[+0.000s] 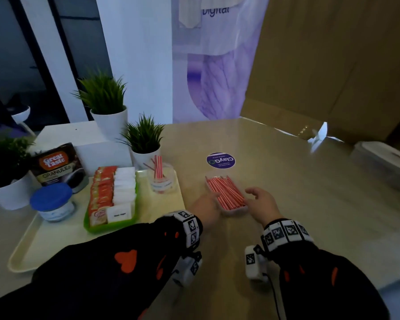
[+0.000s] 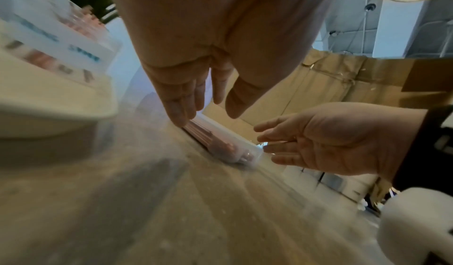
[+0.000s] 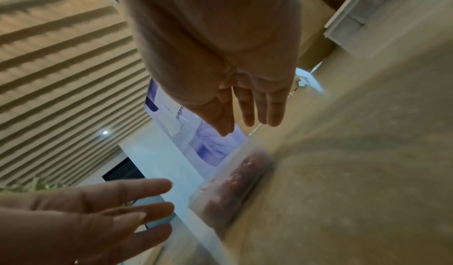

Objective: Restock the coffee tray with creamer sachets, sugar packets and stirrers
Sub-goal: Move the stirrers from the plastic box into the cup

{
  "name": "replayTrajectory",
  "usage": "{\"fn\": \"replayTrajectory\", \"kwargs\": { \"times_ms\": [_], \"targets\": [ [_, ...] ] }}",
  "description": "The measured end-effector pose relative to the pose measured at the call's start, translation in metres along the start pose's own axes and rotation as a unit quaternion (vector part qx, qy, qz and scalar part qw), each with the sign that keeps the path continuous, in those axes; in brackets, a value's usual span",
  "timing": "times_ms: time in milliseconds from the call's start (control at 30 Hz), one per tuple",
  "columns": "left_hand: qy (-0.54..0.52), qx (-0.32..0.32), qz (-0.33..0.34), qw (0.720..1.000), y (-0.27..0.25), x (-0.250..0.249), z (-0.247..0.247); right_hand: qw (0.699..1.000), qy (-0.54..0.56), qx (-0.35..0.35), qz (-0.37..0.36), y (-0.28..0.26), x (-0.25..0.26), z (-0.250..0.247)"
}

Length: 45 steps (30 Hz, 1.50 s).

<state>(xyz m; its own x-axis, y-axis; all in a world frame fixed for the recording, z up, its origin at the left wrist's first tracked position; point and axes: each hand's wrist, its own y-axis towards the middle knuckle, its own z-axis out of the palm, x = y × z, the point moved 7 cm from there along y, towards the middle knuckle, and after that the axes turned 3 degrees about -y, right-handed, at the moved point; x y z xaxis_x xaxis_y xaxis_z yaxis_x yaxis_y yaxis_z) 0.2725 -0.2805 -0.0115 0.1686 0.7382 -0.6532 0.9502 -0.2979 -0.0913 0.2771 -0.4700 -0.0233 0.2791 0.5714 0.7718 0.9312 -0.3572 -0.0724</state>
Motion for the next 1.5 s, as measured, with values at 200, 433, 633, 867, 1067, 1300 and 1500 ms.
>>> {"fn": "replayTrajectory", "kwargs": {
  "times_ms": [200,433,633,867,1067,1300,1500],
  "targets": [
    [0.064,0.028,0.008,0.998,0.009,-0.009,0.021,0.999,0.012,0.031,-0.002,0.003,-0.017,0.017],
    [0.118,-0.002,-0.015,0.993,0.001,0.003,0.005,0.999,-0.033,0.032,-0.005,-0.019,-0.009,0.017],
    [0.147,-0.01,-0.025,0.989,-0.033,0.007,-0.005,0.993,-0.1,0.058,0.033,-0.06,0.001,0.018],
    [0.154,0.009,-0.003,0.988,-0.076,0.01,-0.01,0.993,-0.108,0.048,-0.01,-0.083,0.024,0.021],
    [0.105,0.031,0.02,0.994,-0.106,0.028,-0.02,0.989,-0.127,0.055,-0.054,-0.096,0.037,0.034],
    [0.119,-0.001,0.011,0.993,-0.134,0.067,-0.051,0.983,-0.159,0.055,-0.07,-0.11,0.044,0.048],
    [0.094,-0.057,-0.057,0.992,-0.154,0.121,-0.09,0.977,-0.157,0.119,-0.081,-0.127,0.052,0.084]
  ]
}}
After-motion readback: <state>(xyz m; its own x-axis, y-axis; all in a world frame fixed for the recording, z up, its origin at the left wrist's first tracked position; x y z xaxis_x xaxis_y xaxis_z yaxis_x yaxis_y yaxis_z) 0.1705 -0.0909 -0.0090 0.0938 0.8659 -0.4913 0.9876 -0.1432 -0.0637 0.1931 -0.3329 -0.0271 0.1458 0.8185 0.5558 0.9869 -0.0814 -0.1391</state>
